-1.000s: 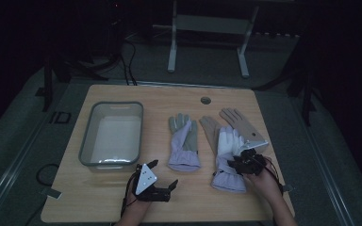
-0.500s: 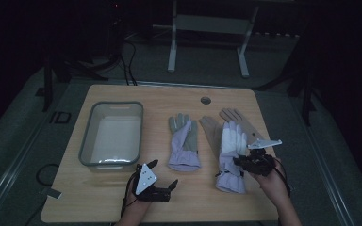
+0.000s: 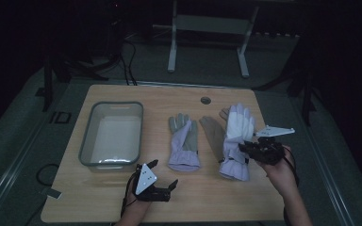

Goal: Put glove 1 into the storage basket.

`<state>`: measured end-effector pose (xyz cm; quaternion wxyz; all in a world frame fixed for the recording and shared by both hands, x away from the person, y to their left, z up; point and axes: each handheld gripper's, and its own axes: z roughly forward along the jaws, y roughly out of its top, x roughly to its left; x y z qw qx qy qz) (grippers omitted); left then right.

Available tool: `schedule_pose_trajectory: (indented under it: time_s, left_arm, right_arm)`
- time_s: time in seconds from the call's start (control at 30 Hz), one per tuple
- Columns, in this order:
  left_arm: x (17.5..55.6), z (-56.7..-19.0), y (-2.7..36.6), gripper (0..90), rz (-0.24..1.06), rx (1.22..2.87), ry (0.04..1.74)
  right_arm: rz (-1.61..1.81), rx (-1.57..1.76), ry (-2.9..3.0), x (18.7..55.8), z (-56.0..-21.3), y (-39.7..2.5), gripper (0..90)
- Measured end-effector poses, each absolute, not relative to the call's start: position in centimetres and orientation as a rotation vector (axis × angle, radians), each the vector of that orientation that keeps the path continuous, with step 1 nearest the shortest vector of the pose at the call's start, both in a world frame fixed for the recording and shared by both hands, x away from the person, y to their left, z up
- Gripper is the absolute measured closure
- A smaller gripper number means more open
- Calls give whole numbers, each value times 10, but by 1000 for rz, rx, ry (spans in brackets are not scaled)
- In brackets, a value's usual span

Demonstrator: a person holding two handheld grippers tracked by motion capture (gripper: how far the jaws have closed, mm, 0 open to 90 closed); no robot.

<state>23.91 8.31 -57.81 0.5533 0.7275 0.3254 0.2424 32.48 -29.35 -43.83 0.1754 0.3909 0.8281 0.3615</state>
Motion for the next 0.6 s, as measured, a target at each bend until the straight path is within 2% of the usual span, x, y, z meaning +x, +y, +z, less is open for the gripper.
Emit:
schedule_pose_trajectory:
  time_s: [0.33,0.6]
  left_arm:
    - [239,-578,83,21,573,1720,769]
    - [239,-578,83,21,575,1721,766]
  right_arm:
    - [1035,1052,2351,343,-417,-274,767]
    - [1063,1002,2395,356,-412,-244,767]
